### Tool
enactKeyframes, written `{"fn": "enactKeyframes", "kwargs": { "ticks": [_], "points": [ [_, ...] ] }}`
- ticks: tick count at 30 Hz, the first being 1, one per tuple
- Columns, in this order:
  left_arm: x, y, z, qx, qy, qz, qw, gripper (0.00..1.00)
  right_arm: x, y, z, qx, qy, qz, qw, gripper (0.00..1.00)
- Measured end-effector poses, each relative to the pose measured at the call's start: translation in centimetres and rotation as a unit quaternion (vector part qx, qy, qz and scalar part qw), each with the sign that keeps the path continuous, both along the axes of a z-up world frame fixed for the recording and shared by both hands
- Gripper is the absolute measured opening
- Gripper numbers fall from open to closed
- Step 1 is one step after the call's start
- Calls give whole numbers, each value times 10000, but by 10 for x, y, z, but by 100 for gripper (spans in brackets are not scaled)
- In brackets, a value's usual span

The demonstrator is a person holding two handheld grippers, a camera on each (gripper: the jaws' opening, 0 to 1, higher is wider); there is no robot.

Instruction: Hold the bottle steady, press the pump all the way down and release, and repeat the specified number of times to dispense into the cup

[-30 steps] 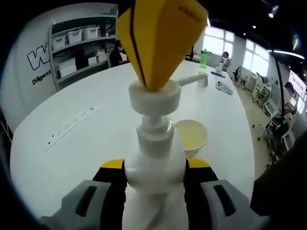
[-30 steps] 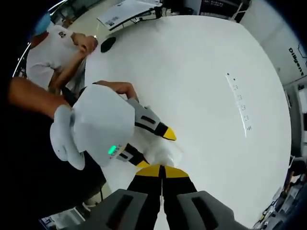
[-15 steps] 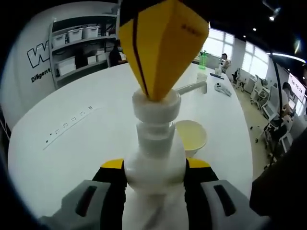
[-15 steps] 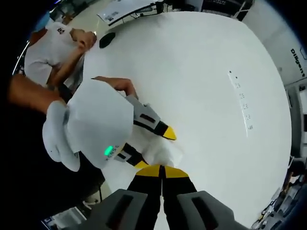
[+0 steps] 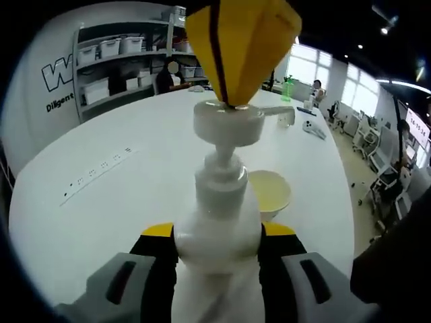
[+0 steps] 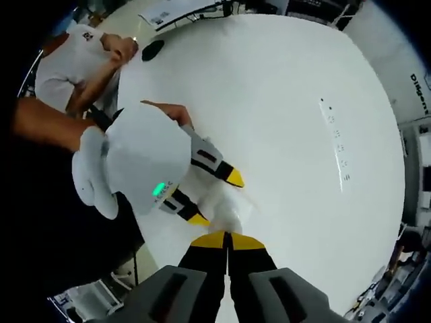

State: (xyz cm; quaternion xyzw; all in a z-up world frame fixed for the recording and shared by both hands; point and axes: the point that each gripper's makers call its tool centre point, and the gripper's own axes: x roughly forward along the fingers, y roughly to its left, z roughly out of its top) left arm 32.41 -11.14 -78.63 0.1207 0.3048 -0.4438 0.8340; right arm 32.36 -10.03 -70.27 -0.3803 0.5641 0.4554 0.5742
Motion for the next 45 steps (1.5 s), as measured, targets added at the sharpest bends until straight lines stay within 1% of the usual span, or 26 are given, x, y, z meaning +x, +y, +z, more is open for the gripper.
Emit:
{"fn": "enactKeyframes", "kwargs": {
  "ticks": [1, 2, 3, 4, 5, 6, 7, 8, 11, 15, 16, 17, 22, 23, 27, 29, 30, 32, 34, 37, 39, 41, 42, 43, 44, 45],
  "points": [
    [0, 0, 0, -14, 3, -5, 10000, 45, 0, 1, 0, 33, -10, -154, 9999, 0],
    [0, 0, 0, -50, 5, 40, 10000, 45, 0, 0, 3, 78, -101, -71, 9999, 0],
    [0, 0, -1, -57, 9, 57, 10000, 45, -4, -2, 2, 4, 70, -380, 9993, 0],
    [0, 0, -1, -63, 14, 74, 10000, 45, -1, 1, 7, 92, 28, -188, 9998, 0],
    [0, 0, -1, -91, 8, 94, 9999, 45, -2, 0, 10, -89, -14, -17, 10000, 0],
    [0, 0, -1, -121, 7, 110, 9999, 45, 0, -5, 11, -316, -131, 356, 9988, 0],
    [0, 0, -1, -121, 14, 117, 9999, 45, 0, -10, 11, -523, -117, 385, 9978, 0],
    [0, 0, -1, -121, 21, 124, 9998, 45, -2, -6, 10, -379, -43, 386, 9985, 0],
    [0, 0, -2, -121, 33, 113, 9999, 45, 0, -8, 9, -417, -17, 242, 9988, 0],
    [0, 0, -2, -125, 46, 98, 9999, 45, 0, -9, 8, -502, -96, 263, 9983, 0],
    [0, 0, -2, -129, 46, 97, 9999, 45, 1, -8, 8, -449, -72, 34, 9990, 0],
    [0, 0, -2, -134, 50, 99, 9998, 45, 3, -9, 7, -457, -7, 138, 9989, 0],
    [0, 0, -3, -191, 81, 91, 9997, 45, 5, -8, 6, -389, 247, -60, 9989, 0],
    [0, 0, -3, -203, 103, 89, 9997, 45, 3, -7, 4, -514, 256, 68, 9983, 0],
    [-1, -1, -3, -249, 163, 27, 9996, 45, 0, -9, 1, -686, 310, 124, 9971, 0],
    [-1, -1, -3, -253, 172, 13, 9995, 45, 0, -8, 1, -685, 259, 243, 9970, 0],
    [-1, -1, -3, -230, 177, 1, 9996, 45, 1, -7, -4, -659, 206, 312, 9971, 0],
    [-1, -1, -4, -213, 195, -11, 9996, 45, 2, -6, -2, -650, 186, 339, 9971, 0],
    [-1, -1, -4, -220, 187, -26, 9996, 45, 1, -8, -2, -696, 187, 296, 9970, 0],
    [-1, -1, -5, -209, 198, -46, 9996, 45, 1, -8, -1, -580, 180, 116, 9981, 0],
    [-1, -1, -5, -223, 201, -45, 9995, 45, -1, -8, 0, -512, 94, 183, 9985, 0],
    [-1, -1, -5, -285, 248, -40, 9993, 45, -1, -7, 0, -499, 57, -101, 9987, 0],
    [-2, -1, -5, -283, 298, -32, 9992, 45, 1, -8, 3, -509, -16, 0, 9987, 0],
    [-2, -2, -5, -265, 300, -35, 9992, 45, -2, -14, 5, -673, -77, 65, 9977, 0],
    [-1, -2, -6, -269, 315, -22, 9991, 45, 1, -7, 7, -480, -189, 262, 9983, 0],
    [-2, -2, -6, -277, 332, -1, 9991, 45, -1, -6, 8, -475, -160, 257, 9984, 0]
  ]
}}
